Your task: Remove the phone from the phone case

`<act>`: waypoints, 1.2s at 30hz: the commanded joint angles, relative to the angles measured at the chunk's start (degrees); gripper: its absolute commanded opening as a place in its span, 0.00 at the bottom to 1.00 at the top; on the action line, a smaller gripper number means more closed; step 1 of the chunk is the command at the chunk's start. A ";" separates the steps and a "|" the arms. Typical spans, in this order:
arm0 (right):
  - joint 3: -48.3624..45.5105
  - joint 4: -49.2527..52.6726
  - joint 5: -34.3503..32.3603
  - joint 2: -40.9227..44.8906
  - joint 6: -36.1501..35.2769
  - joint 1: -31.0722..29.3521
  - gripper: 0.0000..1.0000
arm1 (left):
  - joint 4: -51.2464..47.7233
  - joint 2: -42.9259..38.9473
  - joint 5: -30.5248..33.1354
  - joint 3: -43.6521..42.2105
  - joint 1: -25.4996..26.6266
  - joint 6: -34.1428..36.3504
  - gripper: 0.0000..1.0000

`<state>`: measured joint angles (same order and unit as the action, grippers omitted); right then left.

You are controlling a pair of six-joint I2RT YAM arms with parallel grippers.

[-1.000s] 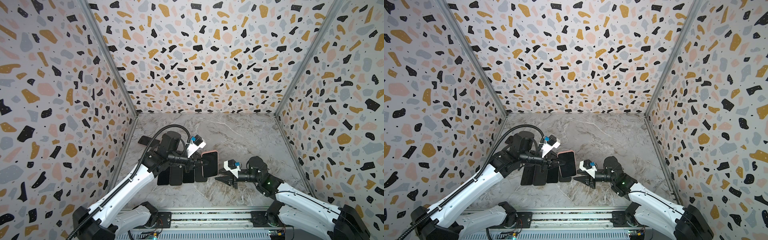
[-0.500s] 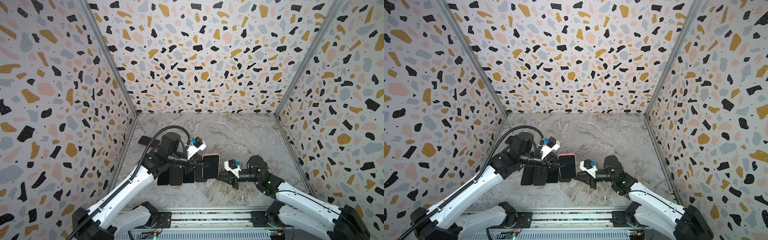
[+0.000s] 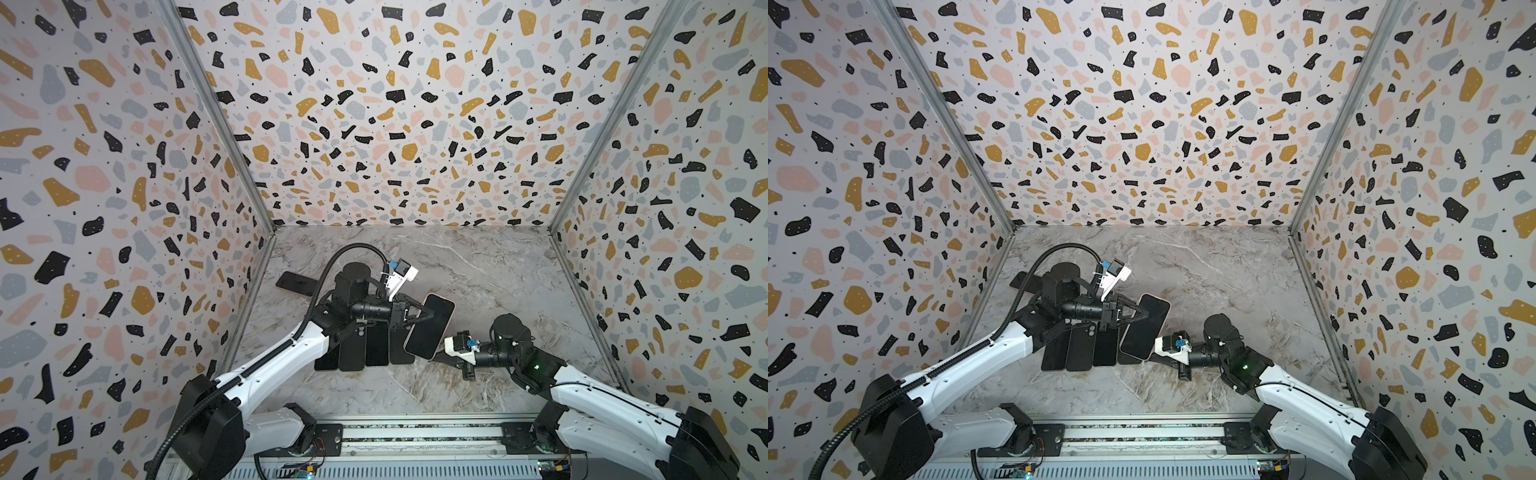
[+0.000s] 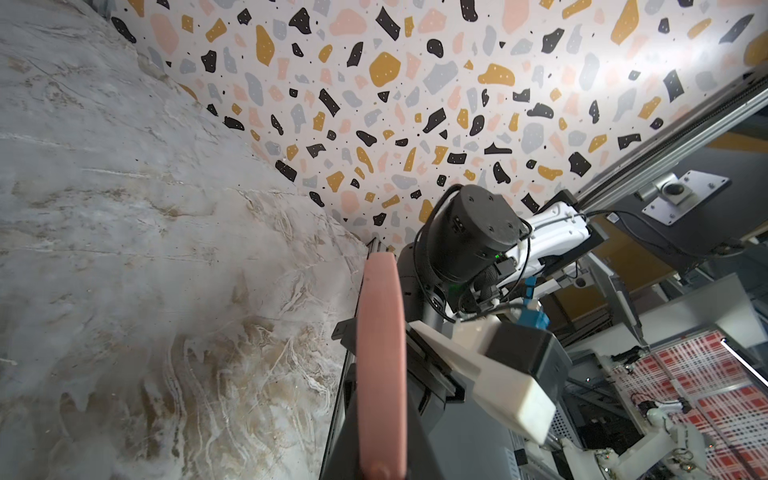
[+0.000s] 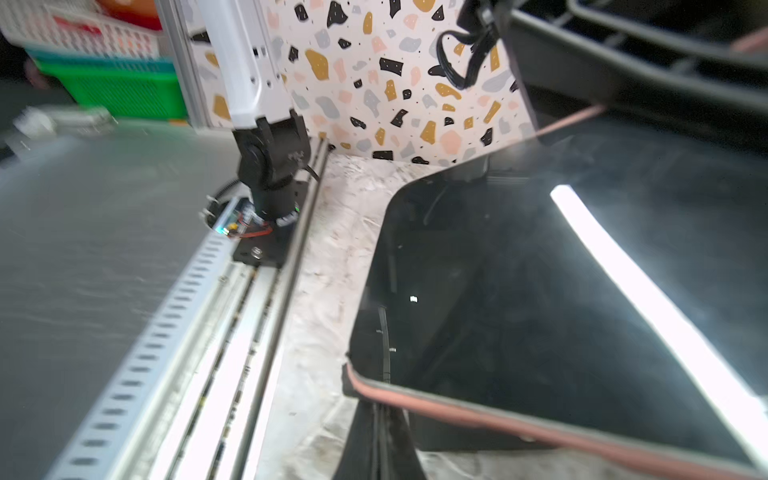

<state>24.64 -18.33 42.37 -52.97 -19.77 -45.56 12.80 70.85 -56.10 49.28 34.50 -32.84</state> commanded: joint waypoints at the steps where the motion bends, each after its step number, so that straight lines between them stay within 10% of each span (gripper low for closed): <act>1: 1.38 -13.59 -0.37 2.18 -2.55 -1.04 0.00 | 11.15 0.35 5.02 -1.08 0.39 -4.40 0.00; 6: -0.92 -15.34 0.64 3.26 0.32 0.03 0.00 | 13.03 -0.84 5.72 -1.68 0.35 -5.88 0.00; 15: -6.12 -13.14 1.96 8.00 7.89 -0.40 0.47 | 3.01 -2.29 3.88 4.90 -0.47 1.08 0.00; 36: -0.36 -13.61 0.19 1.33 11.40 3.50 0.46 | 6.01 -5.21 1.40 1.57 0.31 -0.17 0.00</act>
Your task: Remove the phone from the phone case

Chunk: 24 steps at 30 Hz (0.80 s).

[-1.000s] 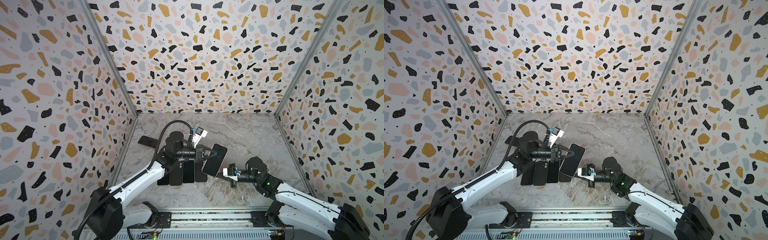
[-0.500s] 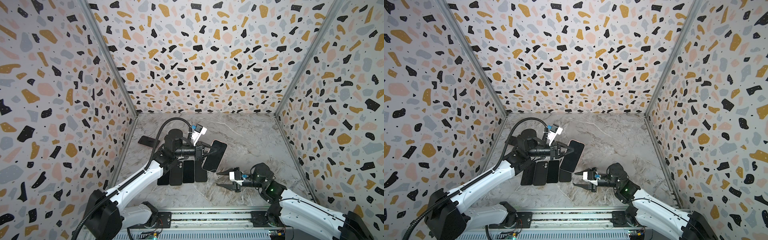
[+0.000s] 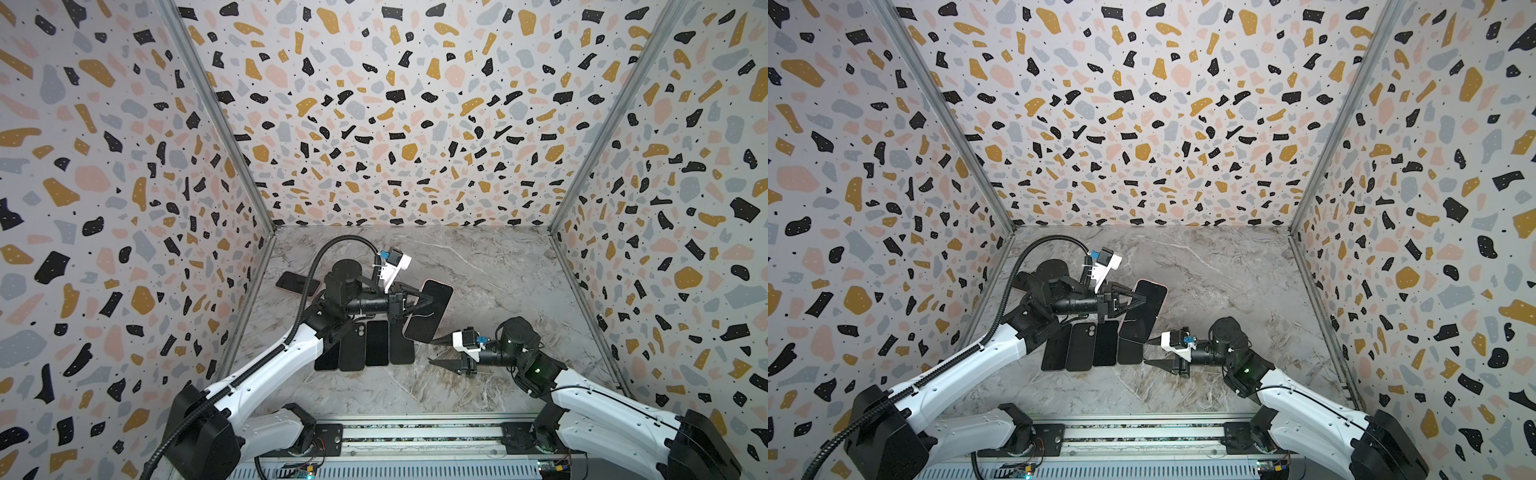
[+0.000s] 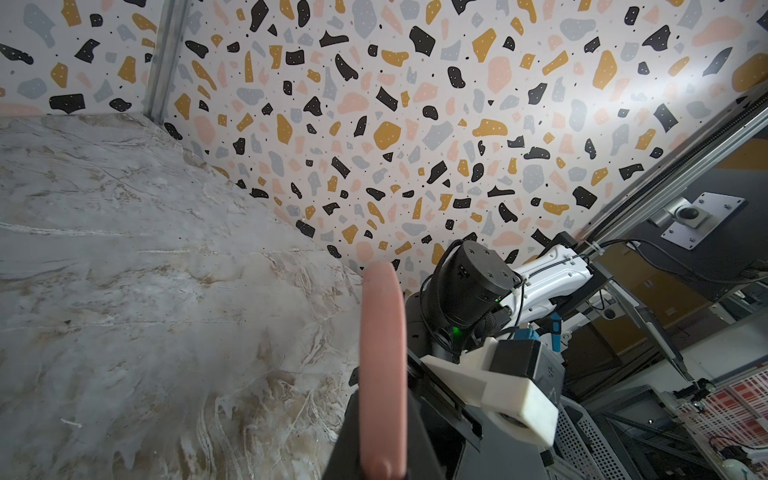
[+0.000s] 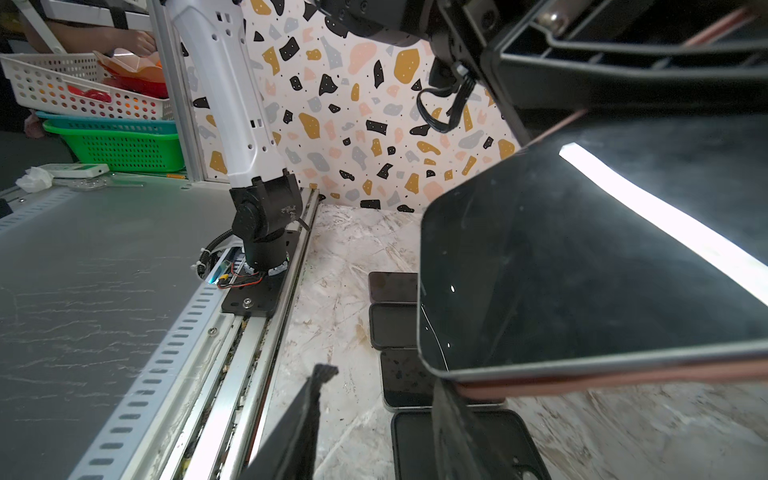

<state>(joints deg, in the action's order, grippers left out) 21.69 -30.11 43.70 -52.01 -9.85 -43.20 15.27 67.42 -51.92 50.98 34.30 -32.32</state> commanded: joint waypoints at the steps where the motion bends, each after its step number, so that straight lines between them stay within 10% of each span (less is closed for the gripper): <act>1: 2.70 -1.67 -1.34 0.49 1.64 1.73 0.45 | 3.54 -2.02 -2.73 -0.26 0.50 -0.73 0.00; 13: 1.23 -4.13 1.70 2.33 4.36 2.95 0.45 | 5.79 -1.72 -0.07 -0.58 0.68 -2.78 0.00; 24: -6.80 -12.72 -7.32 7.20 42.79 3.16 0.52 | 34.75 0.04 19.14 -11.50 1.61 -32.85 0.00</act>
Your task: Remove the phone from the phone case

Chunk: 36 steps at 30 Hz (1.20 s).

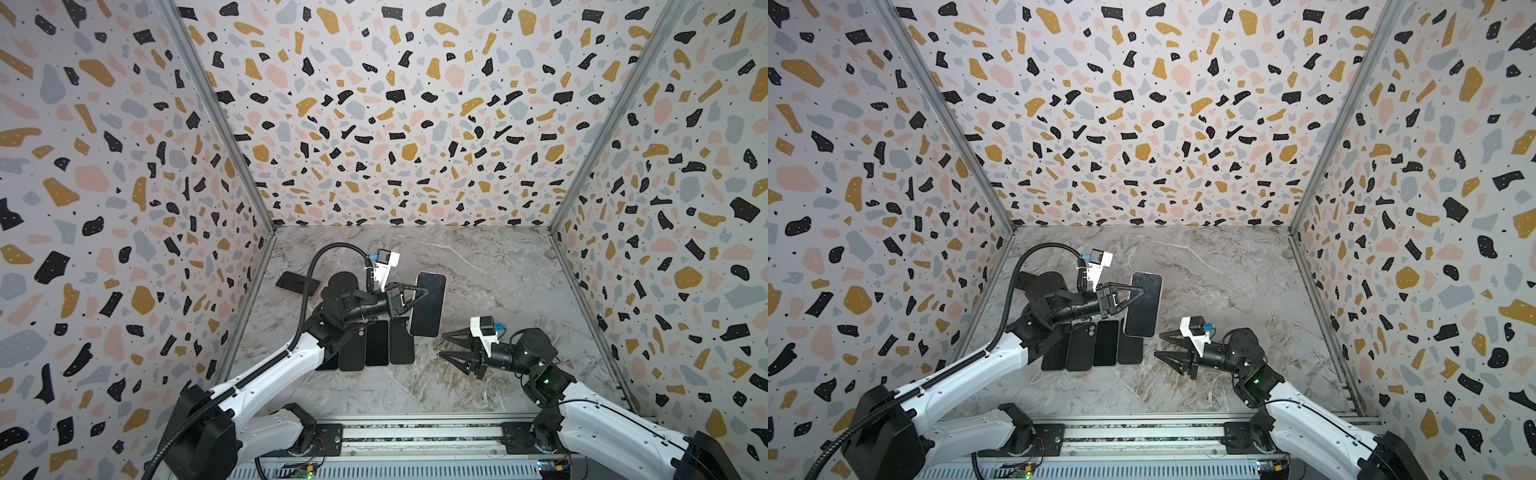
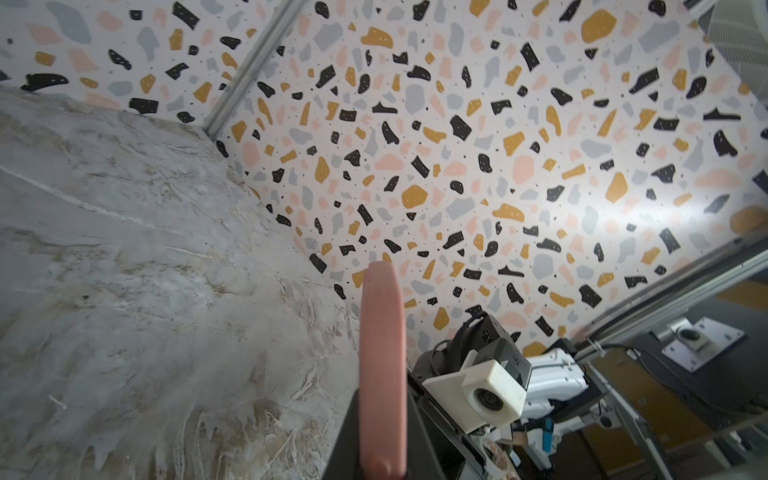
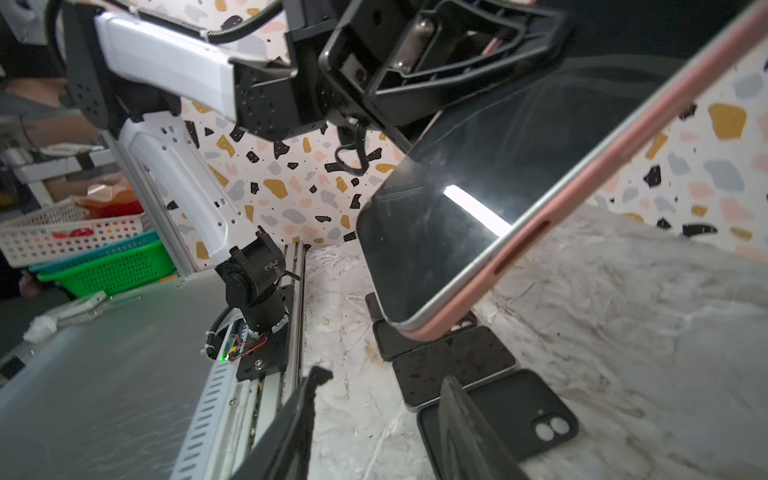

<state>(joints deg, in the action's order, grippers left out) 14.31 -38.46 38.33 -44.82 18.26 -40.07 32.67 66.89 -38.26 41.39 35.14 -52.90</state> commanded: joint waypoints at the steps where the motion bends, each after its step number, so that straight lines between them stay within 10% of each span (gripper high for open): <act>1: 0.53 -5.68 -1.68 0.07 17.52 0.00 0.52 | 19.09 0.85 6.18 -2.58 1.06 -13.37 0.00; 11: -1.28 -9.74 -4.30 -0.16 30.71 -1.15 0.48 | 24.99 -0.04 10.22 -5.08 2.83 -17.58 0.00; 36: -1.83 -16.89 -3.53 -3.84 33.93 0.37 0.49 | 24.74 0.52 9.66 -4.69 5.63 -15.39 0.00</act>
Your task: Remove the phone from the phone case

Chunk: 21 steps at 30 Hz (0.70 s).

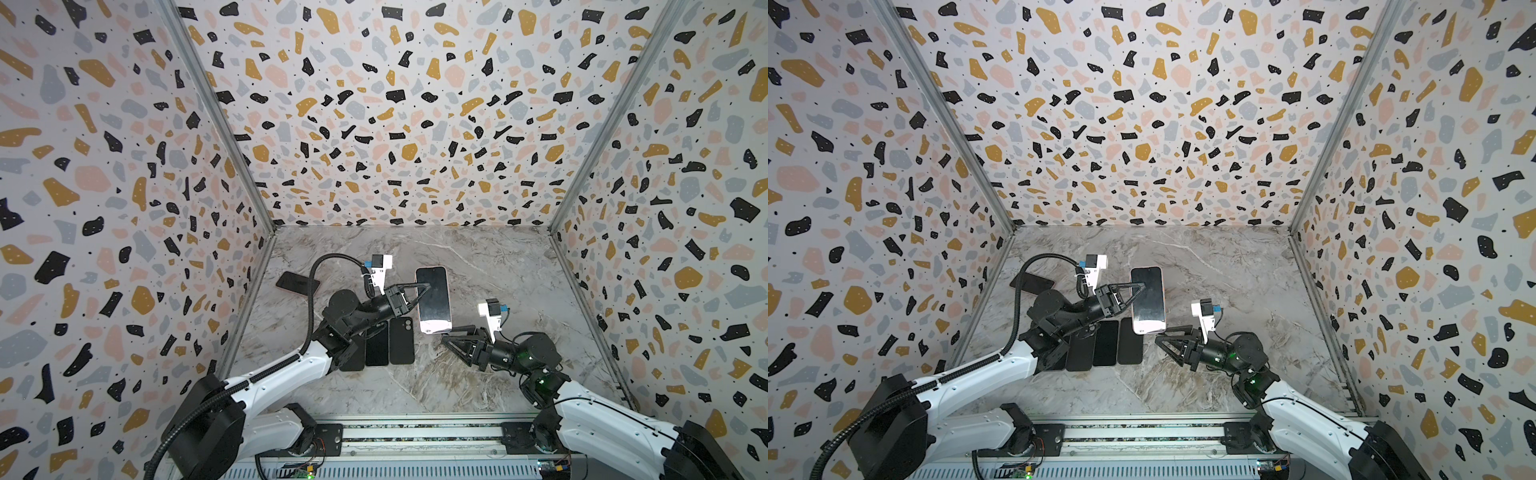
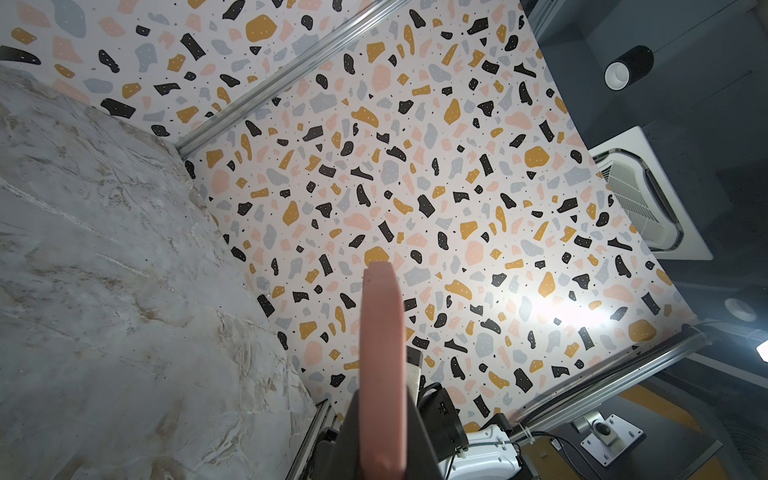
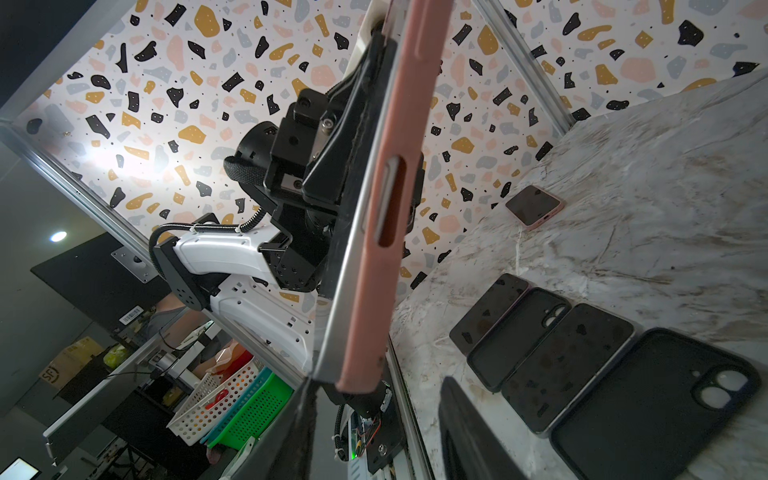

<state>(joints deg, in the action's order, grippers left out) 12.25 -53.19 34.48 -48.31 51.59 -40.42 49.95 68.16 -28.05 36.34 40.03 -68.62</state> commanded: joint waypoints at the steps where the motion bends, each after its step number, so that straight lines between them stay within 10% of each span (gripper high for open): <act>1: 0.06 -2.73 0.41 -0.62 0.98 0.94 0.49 | 7.44 -0.75 -0.51 0.35 0.99 0.47 0.00; 21: 0.23 -5.49 4.53 -1.12 3.29 6.02 0.47 | 6.77 1.31 -1.21 -0.06 3.56 3.19 0.00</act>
<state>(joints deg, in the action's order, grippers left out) 12.14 -55.27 40.10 -49.56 53.67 -35.53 52.21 69.10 -26.20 36.34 42.46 -66.04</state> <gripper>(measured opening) 0.469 0.121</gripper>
